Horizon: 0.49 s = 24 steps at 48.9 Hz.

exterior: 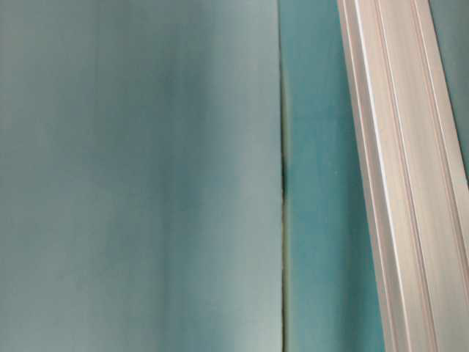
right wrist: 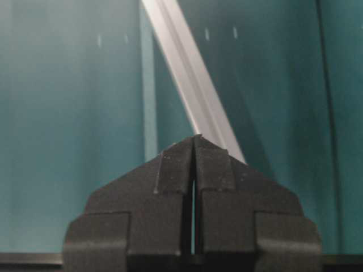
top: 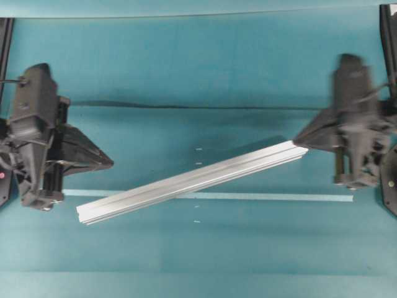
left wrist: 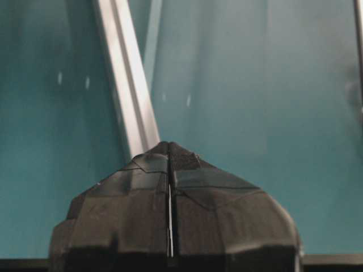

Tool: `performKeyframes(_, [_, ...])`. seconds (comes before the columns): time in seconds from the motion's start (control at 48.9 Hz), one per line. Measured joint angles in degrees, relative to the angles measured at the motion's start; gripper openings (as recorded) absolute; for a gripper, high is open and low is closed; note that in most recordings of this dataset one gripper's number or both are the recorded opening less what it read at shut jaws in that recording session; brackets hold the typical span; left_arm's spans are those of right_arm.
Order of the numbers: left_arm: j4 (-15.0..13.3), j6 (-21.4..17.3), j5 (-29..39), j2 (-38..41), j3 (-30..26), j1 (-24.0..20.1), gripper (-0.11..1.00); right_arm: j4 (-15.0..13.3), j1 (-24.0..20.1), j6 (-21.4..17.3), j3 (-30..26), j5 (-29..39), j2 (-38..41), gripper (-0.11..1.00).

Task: Lift the metal rail with both hands.
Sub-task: 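Move both grippers toward the two ends of the silver rail, then lower both open grippers over the rail ends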

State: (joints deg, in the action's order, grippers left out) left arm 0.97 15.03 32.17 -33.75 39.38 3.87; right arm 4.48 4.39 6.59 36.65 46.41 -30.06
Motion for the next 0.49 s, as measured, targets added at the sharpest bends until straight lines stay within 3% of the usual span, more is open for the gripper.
performKeyframes(0.123, [0.09, 0.09, 5.01, 2.72, -3.25, 0.09, -0.06, 0.00, 0.97, 7.21, -4.75, 5.27, 5.63, -0.02])
performKeyframes(0.491, [0.62, 2.90, 15.73, 11.78, -10.99, 0.79, -0.06, 0.00, 5.10, 21.88, -14.68, 16.44, 16.96, -0.02])
